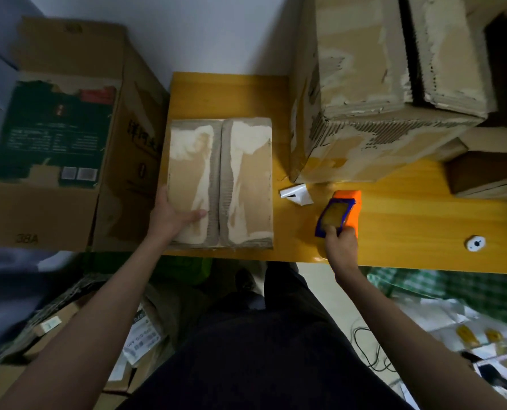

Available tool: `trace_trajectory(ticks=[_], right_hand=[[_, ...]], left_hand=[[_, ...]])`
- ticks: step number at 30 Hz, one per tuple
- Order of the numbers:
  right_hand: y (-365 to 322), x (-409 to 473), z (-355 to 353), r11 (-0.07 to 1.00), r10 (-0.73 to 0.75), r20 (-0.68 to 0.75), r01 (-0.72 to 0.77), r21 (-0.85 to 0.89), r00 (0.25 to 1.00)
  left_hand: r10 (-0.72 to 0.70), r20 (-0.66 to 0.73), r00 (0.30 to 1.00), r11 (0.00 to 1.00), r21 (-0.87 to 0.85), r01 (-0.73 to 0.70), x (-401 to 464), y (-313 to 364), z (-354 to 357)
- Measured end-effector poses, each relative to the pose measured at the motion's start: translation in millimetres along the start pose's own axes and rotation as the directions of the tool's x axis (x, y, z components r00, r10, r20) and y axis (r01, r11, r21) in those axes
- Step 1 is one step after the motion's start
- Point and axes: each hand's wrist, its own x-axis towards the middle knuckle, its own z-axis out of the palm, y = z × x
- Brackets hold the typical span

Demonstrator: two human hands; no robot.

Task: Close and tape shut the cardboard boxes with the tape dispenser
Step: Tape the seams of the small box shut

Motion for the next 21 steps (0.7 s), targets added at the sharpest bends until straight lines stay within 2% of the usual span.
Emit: trace_trajectory(ticks=[2,5,9,13,15,17,19,21], right_hand=[[-9.3,-19.9,-15.4,0.992,-0.041,0.065,0.033,0.122,0.997],[-17.7,-39.7,-34.1,0.981,-0.018,0.152,-0.012,0.194,0.988],[-28.1,-65.9,-51.7,0.971,-0.092,0.188,0.046,0.235,0.978],[-40.8,-82.4,-60.5,0.962,-0.197,0.258,0.136,0.238,0.946],[-47.5,-82.0,-58.9,0.957,-0.223,0.286,0.152,0.248,0.932],[-55.7,-80.2,-56.0,0.947,-0.252,0.311,0.168,0.273,0.916],[-62.9,-77.4,-55.2,0.933,-0.279,0.344,0.169,0.317,0.896],[-67.4,-73.2,-58.0,0.923,-0.283,0.362,0.149,0.355,0.888]], left_hand=[[0.005,0.019,1.000,1.000,-0.013,-0.005,-6.4,-4.1,2.4],[0.009,0.035,0.999,0.999,-0.041,-0.008,-20.5,-13.6,8.3],[0.031,0.010,0.999,0.999,-0.038,-0.031,-38.1,-29.0,12.6],[0.021,0.050,0.999,0.999,-0.029,-0.020,-40.0,-33.1,5.8],[0.016,0.017,1.000,1.000,-0.013,-0.015,-34.2,-25.6,4.7],[0.031,-0.077,0.997,0.994,0.104,-0.023,-26.8,-9.3,10.3],[0.151,-0.153,0.977,0.940,0.327,-0.094,-20.3,11.4,30.5],[0.299,-0.109,0.948,0.831,0.518,-0.203,-17.1,38.7,61.2]])
